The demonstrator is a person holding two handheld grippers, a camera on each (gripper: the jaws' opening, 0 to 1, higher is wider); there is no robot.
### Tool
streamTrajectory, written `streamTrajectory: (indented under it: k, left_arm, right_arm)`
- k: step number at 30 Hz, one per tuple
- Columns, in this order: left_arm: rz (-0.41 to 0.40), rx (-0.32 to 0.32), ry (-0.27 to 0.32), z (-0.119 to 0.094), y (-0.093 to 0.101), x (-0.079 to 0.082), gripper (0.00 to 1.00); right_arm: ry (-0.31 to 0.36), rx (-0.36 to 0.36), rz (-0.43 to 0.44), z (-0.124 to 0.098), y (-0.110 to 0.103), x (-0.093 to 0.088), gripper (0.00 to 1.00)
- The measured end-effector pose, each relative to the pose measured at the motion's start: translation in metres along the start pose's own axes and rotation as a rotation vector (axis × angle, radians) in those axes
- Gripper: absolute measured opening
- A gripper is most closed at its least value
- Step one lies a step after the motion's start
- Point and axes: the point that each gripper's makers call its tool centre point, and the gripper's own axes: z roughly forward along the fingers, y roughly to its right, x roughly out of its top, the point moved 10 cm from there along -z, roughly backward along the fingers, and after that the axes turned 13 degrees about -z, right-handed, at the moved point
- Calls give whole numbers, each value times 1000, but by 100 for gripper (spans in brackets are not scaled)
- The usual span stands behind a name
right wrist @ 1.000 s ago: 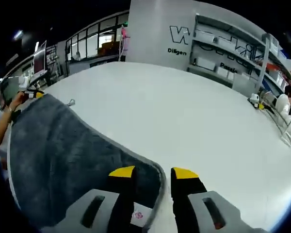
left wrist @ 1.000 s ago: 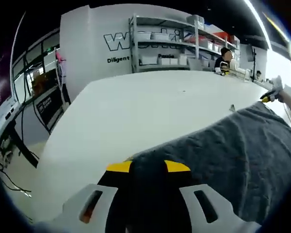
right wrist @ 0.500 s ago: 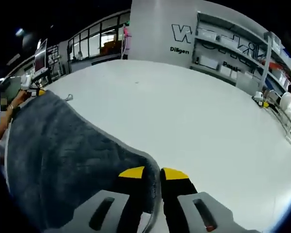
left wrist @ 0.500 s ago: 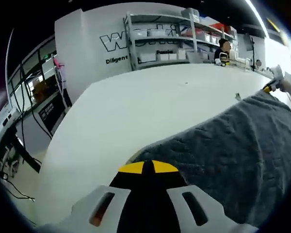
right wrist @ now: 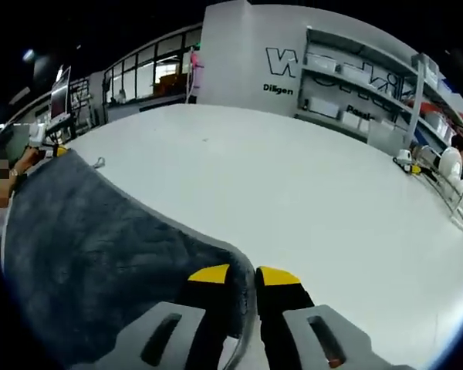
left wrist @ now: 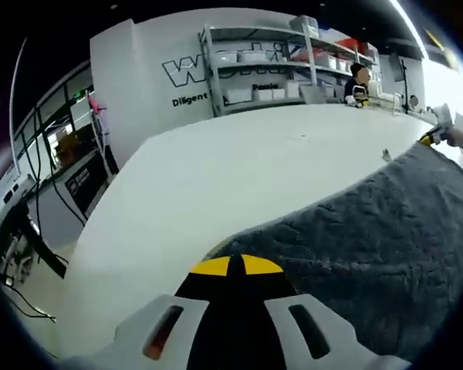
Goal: Open the folded towel by lifting each exposed corner and separating the folded layers until the towel lies flat within the target outline without major curled edges
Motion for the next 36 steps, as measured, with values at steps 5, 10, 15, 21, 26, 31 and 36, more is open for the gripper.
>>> streamTrajectory:
  k: [5, 10, 15, 21, 26, 31, 36]
  left_arm:
    - [0, 2, 4, 2, -1, 1, 3]
    - [0, 6, 2, 5, -1, 3, 3]
    - [-3, 18, 12, 8, -1, 4, 3]
    - [-4, 30, 7, 14, -1, 8, 3]
    - [-2, 40, 4, 15, 0, 8, 3]
    - [-48, 27, -4, 8, 2, 9, 13]
    - [-81, 3, 17, -8, 11, 10, 33]
  right_arm:
    - [-1, -11, -2, 4, 5, 1, 10]
    - [-7, -22, -7, 10, 11, 5, 11]
    - [-19, -31, -17, 15, 14, 9, 11]
    - [-22, -46, -5, 17, 12, 10, 12]
    - [-27, -60, -22, 19, 11, 13, 13]
    - [-45, -134, -83, 10, 10, 19, 37]
    - [8, -117, -55, -10, 1, 29, 54]
